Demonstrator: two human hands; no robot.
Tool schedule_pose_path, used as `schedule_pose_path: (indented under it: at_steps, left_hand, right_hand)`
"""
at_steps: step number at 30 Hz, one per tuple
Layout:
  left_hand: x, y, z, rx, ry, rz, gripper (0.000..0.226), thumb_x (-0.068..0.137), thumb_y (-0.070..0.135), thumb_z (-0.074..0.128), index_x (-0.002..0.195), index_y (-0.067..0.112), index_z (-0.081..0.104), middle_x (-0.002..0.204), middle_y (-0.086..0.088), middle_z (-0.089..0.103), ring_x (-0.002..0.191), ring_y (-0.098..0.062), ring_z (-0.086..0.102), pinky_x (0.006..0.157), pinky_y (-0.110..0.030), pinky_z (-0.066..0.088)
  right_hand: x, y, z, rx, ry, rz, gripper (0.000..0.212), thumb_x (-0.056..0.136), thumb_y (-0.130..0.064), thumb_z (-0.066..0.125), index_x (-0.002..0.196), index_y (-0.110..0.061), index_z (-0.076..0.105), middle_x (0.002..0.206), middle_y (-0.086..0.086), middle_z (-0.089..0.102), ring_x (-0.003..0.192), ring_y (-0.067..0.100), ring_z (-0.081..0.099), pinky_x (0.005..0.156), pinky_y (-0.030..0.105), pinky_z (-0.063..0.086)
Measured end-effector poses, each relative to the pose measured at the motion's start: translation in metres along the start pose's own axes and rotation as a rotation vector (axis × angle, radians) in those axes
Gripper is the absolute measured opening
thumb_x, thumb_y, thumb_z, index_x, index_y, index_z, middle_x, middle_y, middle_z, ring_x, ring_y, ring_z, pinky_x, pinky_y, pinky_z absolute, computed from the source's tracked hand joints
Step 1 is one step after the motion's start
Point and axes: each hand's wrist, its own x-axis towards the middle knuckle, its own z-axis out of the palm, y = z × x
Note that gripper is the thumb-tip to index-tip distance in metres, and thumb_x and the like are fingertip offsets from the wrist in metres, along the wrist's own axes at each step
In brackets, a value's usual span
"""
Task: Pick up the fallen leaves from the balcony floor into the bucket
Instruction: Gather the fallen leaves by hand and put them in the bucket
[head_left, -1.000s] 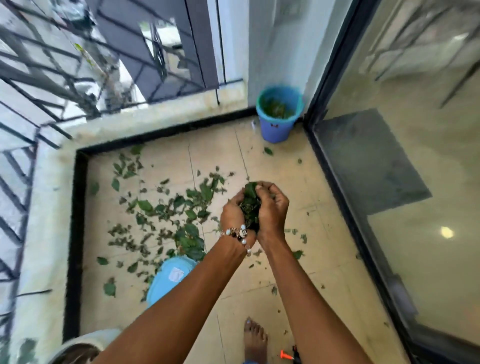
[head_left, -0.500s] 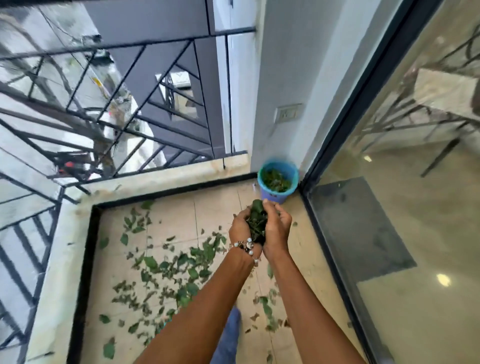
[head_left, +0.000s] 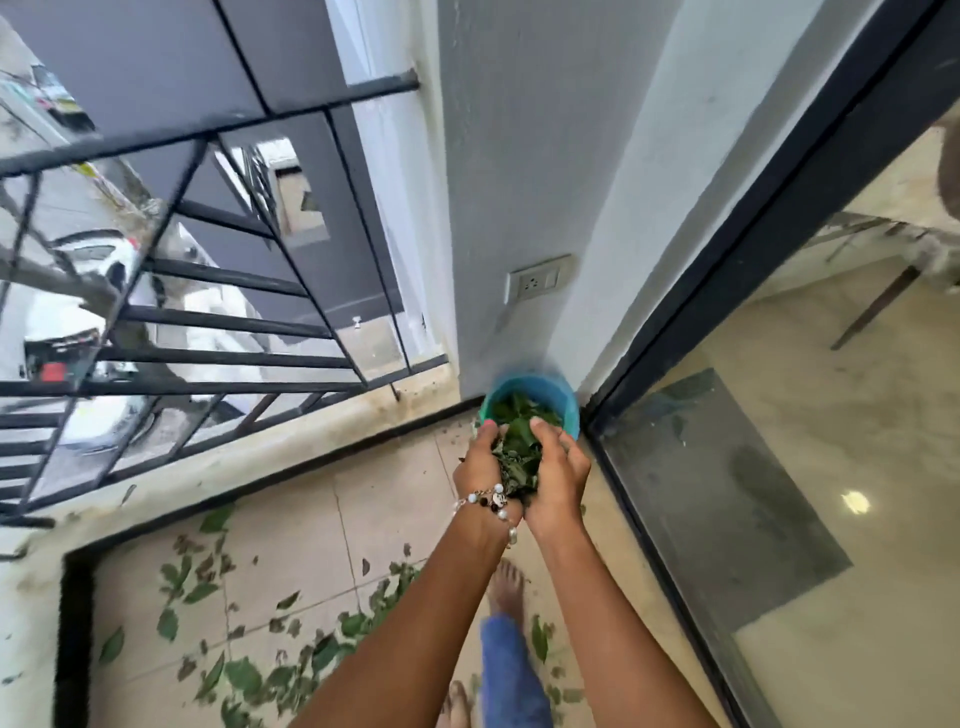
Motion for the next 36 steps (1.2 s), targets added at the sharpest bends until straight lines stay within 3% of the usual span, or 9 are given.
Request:
schedule_pose_path:
  at_steps: [2, 7, 10, 16, 23, 25, 29, 33, 36]
  left_hand:
    - [0.043, 0.001, 0.015, -0.016, 0.021, -0.004, 0.016, 0.082, 0.025, 0.07, 0.074, 0.012, 0.075, 0.099, -0.018, 0.071, 0.089, -0.034, 0.069, 0.09, -0.051, 0.054]
    - [0.185, -0.018, 0.037, 0.05, 0.036, -0.088, 0.065, 0.064, 0.038, 0.076, 0.118, 0.005, 0.066, 0.117, -0.02, 0.067, 0.105, -0.038, 0.066, 0.094, -0.055, 0.05]
    - [0.275, -0.04, 0.039, 0.08, 0.009, -0.13, 0.077, 0.057, 0.044, 0.08, 0.123, 0.008, 0.064, 0.12, -0.019, 0.066, 0.11, -0.036, 0.064, 0.099, -0.054, 0.048]
    - [0.354, -0.055, 0.048, 0.154, -0.022, -0.187, 0.056, 0.091, 0.059, 0.049, 0.115, 0.012, 0.067, 0.117, -0.015, 0.068, 0.111, -0.031, 0.064, 0.102, -0.047, 0.047]
    - [0.353, -0.049, 0.051, 0.308, 0.061, -0.273, 0.074, 0.093, 0.068, 0.031, 0.145, 0.016, 0.04, 0.146, -0.009, 0.045, 0.134, -0.025, 0.042, 0.091, -0.034, 0.035]
    - [0.339, -0.041, 0.055, 0.28, 0.067, -0.265, 0.072, 0.096, 0.065, 0.029, 0.148, 0.015, 0.034, 0.153, -0.009, 0.036, 0.141, -0.026, 0.033, 0.103, -0.036, 0.032]
    - [0.301, -0.024, 0.045, 0.265, 0.039, -0.228, 0.072, 0.097, 0.062, 0.027, 0.152, 0.015, 0.026, 0.158, -0.007, 0.026, 0.145, -0.022, 0.026, 0.116, -0.039, 0.022]
    - [0.268, -0.015, 0.023, 0.254, 0.019, -0.159, 0.065, 0.096, 0.059, 0.038, 0.145, 0.017, 0.039, 0.142, -0.005, 0.045, 0.124, -0.018, 0.048, 0.1, -0.037, 0.038]
    - [0.217, 0.001, -0.014, 0.302, -0.023, -0.113, 0.052, 0.096, 0.054, 0.044, 0.132, 0.018, 0.051, 0.125, -0.004, 0.057, 0.116, -0.022, 0.054, 0.097, -0.039, 0.041]
  right_hand:
    - [0.043, 0.006, 0.006, 0.075, 0.069, 0.039, 0.01, 0.087, -0.006, 0.065, 0.095, 0.0, 0.065, 0.09, 0.021, 0.067, 0.079, 0.032, 0.066, 0.066, 0.036, 0.059]
    - [0.177, 0.052, 0.005, 0.117, 0.178, 0.11, 0.009, 0.088, 0.001, 0.058, 0.096, -0.005, 0.06, 0.09, 0.018, 0.065, 0.073, 0.029, 0.065, 0.055, 0.031, 0.056]
    - [0.263, 0.089, -0.009, 0.108, 0.236, 0.158, 0.016, 0.087, 0.0, 0.056, 0.088, -0.012, 0.067, 0.099, 0.015, 0.07, 0.088, 0.033, 0.067, 0.073, 0.04, 0.059]
    - [0.361, 0.135, -0.035, -0.018, 0.311, 0.331, 0.037, 0.082, -0.022, 0.067, 0.119, -0.016, 0.065, 0.114, 0.011, 0.069, 0.099, 0.029, 0.067, 0.073, 0.036, 0.056]
    - [0.377, 0.134, -0.055, -0.063, 0.356, 0.399, 0.058, 0.094, -0.045, 0.057, 0.141, -0.014, 0.045, 0.144, 0.007, 0.045, 0.134, 0.024, 0.041, 0.108, 0.034, 0.033]
    - [0.372, 0.129, -0.055, -0.064, 0.36, 0.396, 0.061, 0.093, -0.045, 0.058, 0.142, -0.012, 0.043, 0.148, 0.009, 0.041, 0.137, 0.024, 0.038, 0.113, 0.036, 0.03]
    - [0.342, 0.113, -0.047, -0.07, 0.344, 0.365, 0.061, 0.094, -0.043, 0.058, 0.142, -0.007, 0.044, 0.146, 0.011, 0.043, 0.136, 0.024, 0.039, 0.114, 0.036, 0.033]
    - [0.31, 0.107, -0.04, -0.082, 0.268, 0.34, 0.059, 0.096, -0.042, 0.056, 0.139, -0.003, 0.046, 0.121, 0.006, 0.055, 0.109, 0.018, 0.054, 0.091, 0.028, 0.044]
    - [0.254, 0.103, -0.028, -0.122, 0.177, 0.31, 0.057, 0.098, -0.041, 0.052, 0.136, 0.001, 0.048, 0.137, 0.014, 0.051, 0.129, 0.025, 0.047, 0.101, 0.032, 0.04]
